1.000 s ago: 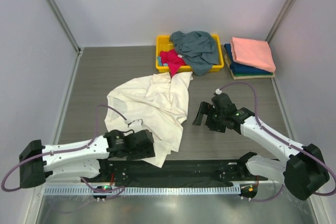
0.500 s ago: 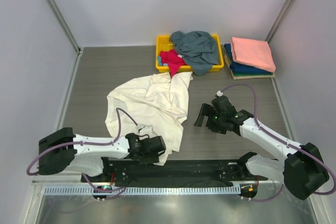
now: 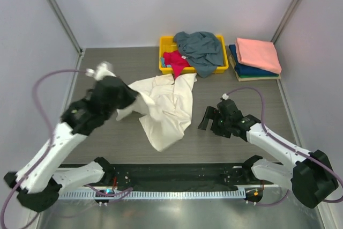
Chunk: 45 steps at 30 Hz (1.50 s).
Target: Fold and stack the t-shirts
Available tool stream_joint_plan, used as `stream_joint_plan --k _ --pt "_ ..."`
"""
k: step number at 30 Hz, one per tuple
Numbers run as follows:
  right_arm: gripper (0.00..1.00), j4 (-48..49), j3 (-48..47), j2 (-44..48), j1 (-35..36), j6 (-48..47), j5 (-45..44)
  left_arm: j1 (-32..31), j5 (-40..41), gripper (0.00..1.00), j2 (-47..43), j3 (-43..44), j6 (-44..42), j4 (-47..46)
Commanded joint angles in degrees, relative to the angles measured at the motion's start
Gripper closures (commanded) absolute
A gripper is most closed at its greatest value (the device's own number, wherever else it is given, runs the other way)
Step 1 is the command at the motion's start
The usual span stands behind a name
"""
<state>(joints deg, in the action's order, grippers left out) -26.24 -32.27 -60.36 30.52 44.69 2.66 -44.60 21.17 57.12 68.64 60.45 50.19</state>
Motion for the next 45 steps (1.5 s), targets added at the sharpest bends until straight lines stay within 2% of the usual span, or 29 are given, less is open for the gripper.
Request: stream_joint_plan --k 1,2,4,9,12,13,16,18,22,27,32,35,38,39,41,42,45 --pt "0.02 5.22 -0.16 -0.02 1.38 2.16 1.74 10.11 8.09 1.00 -0.72 14.73 -16.20 12.97" --pt "0.02 5.93 -0.16 -0.63 1.90 2.51 1.91 11.02 8.80 1.00 0.26 20.07 -17.37 14.04" --pt "0.03 8.12 -0.60 -2.74 3.84 3.56 2.18 11.99 9.07 1.00 1.76 21.79 -19.04 14.93" --pt "0.05 12.61 -2.61 -8.10 11.03 5.15 1.65 12.43 7.14 1.00 -0.87 12.52 -18.52 11.07" --pt "0.05 15.33 -6.64 -12.40 18.76 3.66 -0.54 13.48 6.34 1.00 -2.01 8.02 -18.61 8.96" --pt "0.05 15.43 -8.14 -13.72 23.48 3.13 -2.37 14.53 5.47 1.00 -2.02 7.39 -18.87 8.26" --pt "0.05 15.17 -15.70 -21.36 30.79 0.32 -7.30 16.81 3.28 1.00 -1.32 7.47 -20.19 7.47" --pt "0.05 14.82 -21.58 -28.12 33.19 -1.52 -8.28 18.48 2.30 1.00 -0.44 8.78 -21.41 7.29" --pt "0.01 13.50 -30.55 -37.54 35.39 -3.82 -11.00 20.51 1.16 1.00 2.11 18.24 -23.44 8.33" --pt "0.00 12.27 -40.14 -46.76 35.31 -5.66 -16.44 21.66 1.16 1.00 5.89 28.73 -25.29 10.54" --pt "0.00 11.04 -44.89 -51.34 34.78 -4.96 -21.46 22.01 0.45 1.00 7.30 32.96 -25.82 11.59" --pt "0.05 10.07 -46.12 -53.72 34.34 -4.96 -24.36 22.10 -0.07 1.00 7.04 32.96 -25.82 11.42" --pt "0.21 9.54 -47.26 -56.61 34.34 -5.57 -24.63 22.27 -0.25 1.00 6.77 32.08 -25.90 11.07" --pt "0.37 9.45 -47.27 -57.32 34.34 -5.58 -24.28 22.45 -0.42 1.00 6.69 31.91 -25.90 11.15" --pt "0.57 9.45 -46.83 -58.81 34.34 -5.40 -23.49 22.62 -0.69 1.00 6.60 31.64 -25.90 10.89" --pt "0.72 9.63 -46.48 -58.91 34.34 -5.05 -23.22 22.63 -0.69 1.00 6.42 31.73 -25.99 10.89" --pt "0.99 10.42 -42.62 -55.76 34.43 -3.82 -23.57 22.63 -0.78 1.00 6.42 32.25 -26.25 11.41"
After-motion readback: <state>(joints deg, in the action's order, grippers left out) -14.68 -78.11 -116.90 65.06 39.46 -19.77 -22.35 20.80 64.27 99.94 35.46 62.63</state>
